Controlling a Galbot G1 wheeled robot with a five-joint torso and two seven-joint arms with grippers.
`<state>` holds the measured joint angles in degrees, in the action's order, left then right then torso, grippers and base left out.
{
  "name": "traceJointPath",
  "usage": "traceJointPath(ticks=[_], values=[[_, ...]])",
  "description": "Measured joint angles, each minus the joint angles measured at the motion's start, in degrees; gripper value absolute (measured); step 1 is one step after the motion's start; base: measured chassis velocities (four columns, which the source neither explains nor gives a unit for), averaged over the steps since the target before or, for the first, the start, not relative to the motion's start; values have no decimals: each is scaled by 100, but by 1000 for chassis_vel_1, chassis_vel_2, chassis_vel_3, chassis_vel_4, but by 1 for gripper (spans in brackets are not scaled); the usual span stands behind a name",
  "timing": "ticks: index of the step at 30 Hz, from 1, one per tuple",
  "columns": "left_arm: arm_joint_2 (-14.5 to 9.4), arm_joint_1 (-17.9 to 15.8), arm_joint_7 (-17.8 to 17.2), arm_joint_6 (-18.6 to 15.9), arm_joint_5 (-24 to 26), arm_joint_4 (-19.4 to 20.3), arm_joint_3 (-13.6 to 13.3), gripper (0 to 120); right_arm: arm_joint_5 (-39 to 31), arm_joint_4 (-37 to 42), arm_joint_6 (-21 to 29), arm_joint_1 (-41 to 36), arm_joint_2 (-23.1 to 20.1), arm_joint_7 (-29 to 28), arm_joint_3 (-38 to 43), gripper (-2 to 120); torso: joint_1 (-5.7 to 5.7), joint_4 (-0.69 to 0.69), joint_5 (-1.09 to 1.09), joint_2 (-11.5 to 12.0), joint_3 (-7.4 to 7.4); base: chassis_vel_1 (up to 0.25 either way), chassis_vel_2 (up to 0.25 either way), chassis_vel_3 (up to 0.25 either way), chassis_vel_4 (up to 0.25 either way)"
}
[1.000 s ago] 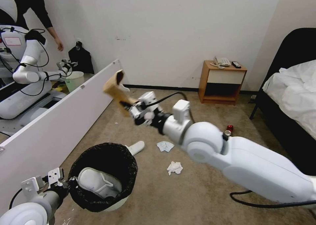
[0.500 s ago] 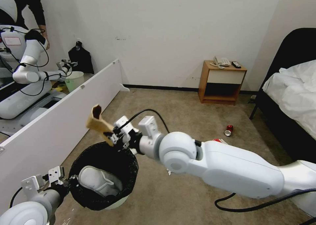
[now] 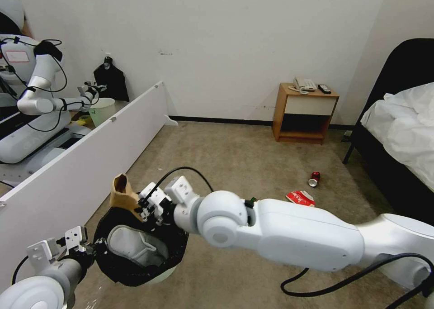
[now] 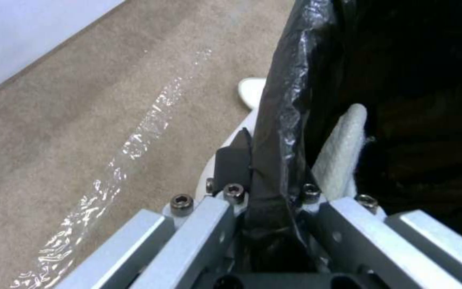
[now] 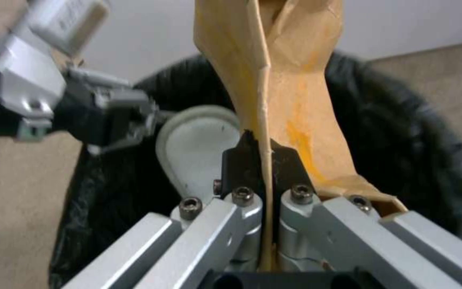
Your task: Pick up the trash bin, then pick up the garbage from the floor and place it into the trash bin.
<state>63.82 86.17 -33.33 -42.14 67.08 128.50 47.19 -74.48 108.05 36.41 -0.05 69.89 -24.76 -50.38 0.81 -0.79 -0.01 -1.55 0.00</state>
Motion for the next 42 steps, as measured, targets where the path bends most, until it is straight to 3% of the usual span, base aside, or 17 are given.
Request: traceJointPath(ticks=[21,25,29,31,42], values=[[20,28,8,0,-4,27,12,1,10,-51,216,-400,-134,-275,-132,0,0,-1,1,0,0,0,0,0,0],[27,29,9,0,-10,20,6,1,-25,31,232,-346,-154,-309,-100,17,0,-1,1,0,0,0,0,0,0],[27,34,9,0,-12,16,7,1,-28,49,232,-334,-162,-309,-85,23,0,-1,1,0,0,0,0,0,0],[27,37,9,0,-12,15,8,1,-29,61,232,-331,-168,-310,-73,39,0,-1,1,0,0,0,0,0,0],[33,62,9,0,-32,5,12,1,-62,251,205,-276,-248,-330,109,76,0,0,1,0,0,0,0,0,0]])
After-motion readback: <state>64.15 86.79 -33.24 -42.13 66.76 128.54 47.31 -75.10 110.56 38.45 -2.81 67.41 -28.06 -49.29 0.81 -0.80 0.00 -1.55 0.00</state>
